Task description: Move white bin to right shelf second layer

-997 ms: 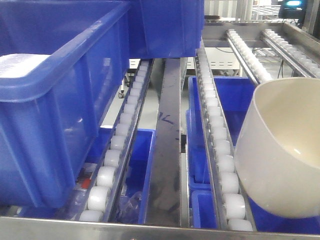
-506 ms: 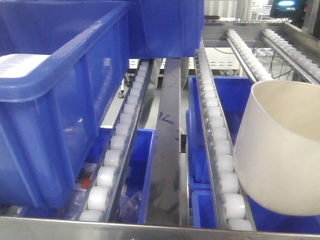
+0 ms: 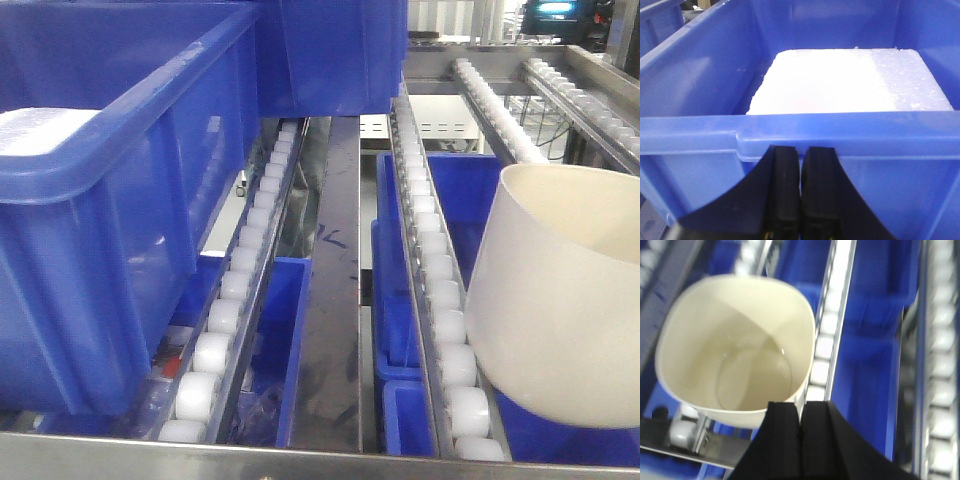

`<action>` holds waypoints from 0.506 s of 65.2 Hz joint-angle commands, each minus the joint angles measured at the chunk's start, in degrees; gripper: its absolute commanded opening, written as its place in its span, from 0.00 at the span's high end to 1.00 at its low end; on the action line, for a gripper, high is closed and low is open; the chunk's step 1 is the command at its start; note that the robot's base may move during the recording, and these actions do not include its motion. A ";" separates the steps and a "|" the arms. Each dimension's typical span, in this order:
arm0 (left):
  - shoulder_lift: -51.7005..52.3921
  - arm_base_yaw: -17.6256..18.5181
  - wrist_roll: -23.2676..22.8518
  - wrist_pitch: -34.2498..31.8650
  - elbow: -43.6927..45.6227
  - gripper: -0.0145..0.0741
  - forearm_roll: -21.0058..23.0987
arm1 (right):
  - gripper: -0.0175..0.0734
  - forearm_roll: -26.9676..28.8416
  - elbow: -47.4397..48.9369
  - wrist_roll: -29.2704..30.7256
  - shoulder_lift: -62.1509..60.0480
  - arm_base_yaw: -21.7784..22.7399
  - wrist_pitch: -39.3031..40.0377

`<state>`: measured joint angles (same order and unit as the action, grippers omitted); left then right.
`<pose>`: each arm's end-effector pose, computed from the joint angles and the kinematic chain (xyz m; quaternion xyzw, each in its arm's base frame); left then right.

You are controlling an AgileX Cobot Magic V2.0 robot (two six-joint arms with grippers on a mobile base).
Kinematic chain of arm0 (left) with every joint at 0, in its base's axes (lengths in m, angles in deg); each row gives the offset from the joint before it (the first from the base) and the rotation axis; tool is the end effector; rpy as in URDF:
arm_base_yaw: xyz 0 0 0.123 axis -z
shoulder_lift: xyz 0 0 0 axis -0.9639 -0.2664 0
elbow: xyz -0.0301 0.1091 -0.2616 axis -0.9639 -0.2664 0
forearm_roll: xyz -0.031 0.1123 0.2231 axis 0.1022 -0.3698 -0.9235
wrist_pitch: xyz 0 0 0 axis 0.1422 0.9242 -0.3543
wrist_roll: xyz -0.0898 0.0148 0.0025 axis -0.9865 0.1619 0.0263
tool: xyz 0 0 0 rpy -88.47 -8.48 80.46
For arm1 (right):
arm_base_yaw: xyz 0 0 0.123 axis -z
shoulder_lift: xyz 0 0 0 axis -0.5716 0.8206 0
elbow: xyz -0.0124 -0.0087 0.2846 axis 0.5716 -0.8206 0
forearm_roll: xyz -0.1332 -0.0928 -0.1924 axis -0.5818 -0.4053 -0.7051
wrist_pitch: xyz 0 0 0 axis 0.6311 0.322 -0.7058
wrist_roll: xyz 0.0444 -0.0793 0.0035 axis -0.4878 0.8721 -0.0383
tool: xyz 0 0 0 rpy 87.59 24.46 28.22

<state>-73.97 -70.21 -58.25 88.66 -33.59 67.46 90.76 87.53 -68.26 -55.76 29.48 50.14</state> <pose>0.0558 -0.0041 0.1963 0.0439 0.7319 -0.0109 0.6799 0.0797 0.0135 0.2836 -0.0293 0.8613 0.0688 0.5025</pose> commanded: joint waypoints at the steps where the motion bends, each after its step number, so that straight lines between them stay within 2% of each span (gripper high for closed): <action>1: 0.92 0.32 -0.30 -4.89 -2.11 0.74 0.00 | 0.75 -0.52 1.99 0.77 -3.66 0.21 4.55; 33: 0.92 0.32 -0.30 -4.89 -2.11 0.74 0.00 | 0.75 -0.56 1.93 0.77 -6.76 0.21 6.71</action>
<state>-73.97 -70.21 -58.25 88.66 -33.59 67.46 90.43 87.53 -68.04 -62.95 29.48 51.84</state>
